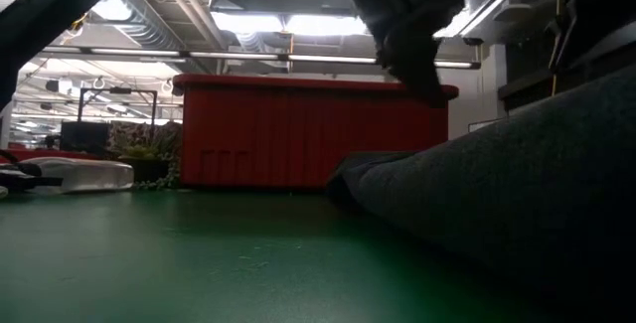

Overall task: Fold Laundry from Bin
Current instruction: Fold the dark blue pants

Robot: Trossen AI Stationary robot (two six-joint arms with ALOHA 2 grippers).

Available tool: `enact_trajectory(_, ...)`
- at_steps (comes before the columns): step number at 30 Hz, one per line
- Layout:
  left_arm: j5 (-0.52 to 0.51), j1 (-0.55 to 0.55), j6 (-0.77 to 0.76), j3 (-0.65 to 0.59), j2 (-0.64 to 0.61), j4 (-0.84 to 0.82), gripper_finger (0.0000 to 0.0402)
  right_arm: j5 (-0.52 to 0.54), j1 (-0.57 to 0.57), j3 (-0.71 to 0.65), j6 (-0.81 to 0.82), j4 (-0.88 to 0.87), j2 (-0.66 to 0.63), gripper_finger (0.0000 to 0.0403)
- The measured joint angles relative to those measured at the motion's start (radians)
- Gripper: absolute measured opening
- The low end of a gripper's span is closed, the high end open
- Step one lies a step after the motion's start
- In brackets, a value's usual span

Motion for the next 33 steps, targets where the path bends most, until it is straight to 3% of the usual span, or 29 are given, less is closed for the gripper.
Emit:
enact_trajectory(11, 0.009, 0.085, -0.016, -0.158, 0.000, 0.009, 0.0089, -0.032, 0.000, -0.178, -0.066, 0.177, 0.109, 0.0127)
enact_trajectory(16, 0.013, 0.103, -0.017, -0.275, 0.000, 0.070, 0.0089, 0.062, 0.000, -0.247, -0.065, 0.189, 0.163, 0.0127)
enact_trajectory(20, 0.012, 0.105, -0.019, -0.333, 0.000, 0.075, 0.0089, 0.071, 0.000, -0.299, -0.062, 0.191, 0.225, 0.0127)
enact_trajectory(28, 0.002, 0.096, -0.035, -0.352, 0.000, 0.087, 0.0088, 0.087, 0.000, -0.317, -0.043, 0.167, 0.370, 0.0127)
enact_trajectory(33, -0.020, 0.094, -0.036, -0.323, 0.000, 0.052, 0.0088, 0.088, 0.000, -0.311, -0.068, 0.160, 0.387, 0.0127)
